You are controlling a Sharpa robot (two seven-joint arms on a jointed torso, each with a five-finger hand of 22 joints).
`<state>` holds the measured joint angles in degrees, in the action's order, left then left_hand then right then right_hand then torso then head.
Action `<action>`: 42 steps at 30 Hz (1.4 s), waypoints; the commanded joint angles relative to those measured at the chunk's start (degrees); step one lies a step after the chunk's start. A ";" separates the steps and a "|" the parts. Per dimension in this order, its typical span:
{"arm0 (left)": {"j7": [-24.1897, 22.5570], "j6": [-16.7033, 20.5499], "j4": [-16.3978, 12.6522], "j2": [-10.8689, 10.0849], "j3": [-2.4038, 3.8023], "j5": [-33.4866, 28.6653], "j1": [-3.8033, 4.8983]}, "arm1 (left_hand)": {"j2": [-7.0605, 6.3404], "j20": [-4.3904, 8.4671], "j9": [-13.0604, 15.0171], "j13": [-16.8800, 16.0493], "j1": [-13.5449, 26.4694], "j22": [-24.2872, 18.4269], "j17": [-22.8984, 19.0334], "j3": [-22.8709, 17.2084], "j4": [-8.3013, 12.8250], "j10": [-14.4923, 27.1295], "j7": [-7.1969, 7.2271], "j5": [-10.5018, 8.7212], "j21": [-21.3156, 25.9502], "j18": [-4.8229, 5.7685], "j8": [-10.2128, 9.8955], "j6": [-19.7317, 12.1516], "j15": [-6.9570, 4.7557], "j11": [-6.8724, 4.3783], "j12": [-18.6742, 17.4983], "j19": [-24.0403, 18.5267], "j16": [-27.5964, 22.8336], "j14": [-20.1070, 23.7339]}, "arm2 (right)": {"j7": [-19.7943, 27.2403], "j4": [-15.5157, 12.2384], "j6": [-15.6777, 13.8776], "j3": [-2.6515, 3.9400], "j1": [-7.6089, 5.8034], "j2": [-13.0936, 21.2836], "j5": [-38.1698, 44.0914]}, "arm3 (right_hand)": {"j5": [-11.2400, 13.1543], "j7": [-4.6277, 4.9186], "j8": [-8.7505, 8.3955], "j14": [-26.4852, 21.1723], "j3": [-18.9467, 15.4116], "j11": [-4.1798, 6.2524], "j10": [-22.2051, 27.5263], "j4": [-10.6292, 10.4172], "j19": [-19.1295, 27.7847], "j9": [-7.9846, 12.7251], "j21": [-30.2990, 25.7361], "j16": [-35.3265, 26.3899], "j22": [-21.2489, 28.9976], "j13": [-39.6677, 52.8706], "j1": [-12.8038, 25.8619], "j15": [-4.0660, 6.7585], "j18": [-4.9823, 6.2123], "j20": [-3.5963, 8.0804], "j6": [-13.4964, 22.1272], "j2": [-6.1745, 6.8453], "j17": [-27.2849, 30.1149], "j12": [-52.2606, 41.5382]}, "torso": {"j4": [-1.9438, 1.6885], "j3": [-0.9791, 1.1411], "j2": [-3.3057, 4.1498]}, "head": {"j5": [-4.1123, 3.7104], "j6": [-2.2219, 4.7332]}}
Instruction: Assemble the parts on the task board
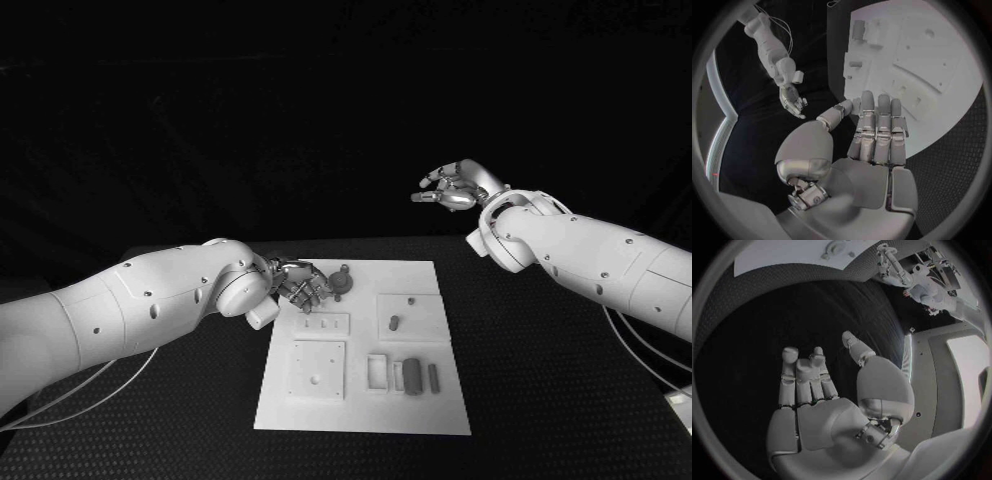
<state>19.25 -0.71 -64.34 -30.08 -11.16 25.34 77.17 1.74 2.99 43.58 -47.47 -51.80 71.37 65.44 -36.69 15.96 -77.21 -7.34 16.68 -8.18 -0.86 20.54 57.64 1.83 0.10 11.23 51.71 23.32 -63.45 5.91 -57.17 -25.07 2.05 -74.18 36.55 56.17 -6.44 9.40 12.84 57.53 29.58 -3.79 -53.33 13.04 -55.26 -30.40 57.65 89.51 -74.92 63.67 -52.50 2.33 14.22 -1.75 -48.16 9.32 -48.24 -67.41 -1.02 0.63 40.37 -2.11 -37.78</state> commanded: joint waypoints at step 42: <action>10.83 -1.56 3.33 6.98 -2.50 26.70 0.14 | -2.49 2.41 8.89 -2.97 3.77 4.80 -15.32 -3.86 -0.15 -1.59 5.44 8.78 -4.08 0.86 0.34 7.97 -2.91 -2.69 8.74 3.02 21.17 2.42 | 0.64 -2.16 2.46 0.47 -0.47 -0.49 -2.10 | -0.24 0.65 -0.16 -0.44 -0.69 0.10 0.16 0.52 0.31 0.19 -0.14 0.10 -0.82 -0.20 -0.38 0.03 0.78 -0.05 0.60 -1.05 -0.09 -0.41 | -0.01 -0.16 -0.02 | 0.17 -2.93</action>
<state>30.02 -1.82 -61.14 -23.31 -13.65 49.33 77.42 -1.09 5.40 48.67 -50.49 -48.14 74.92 50.21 -40.51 16.24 -78.82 -7.40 25.11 -12.02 -0.86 20.79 59.62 -0.91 -2.18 19.65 54.42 44.35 -61.08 6.16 -59.21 -23.42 2.47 -74.64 36.15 54.05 -6.44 9.33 12.85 57.43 29.10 -3.79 -53.34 13.52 -55.25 -30.30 57.66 89.51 -74.92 63.53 -53.03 2.22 14.22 -1.77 -47.80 8.81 -48.27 -67.45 -1.05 0.49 40.33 -1.90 -40.67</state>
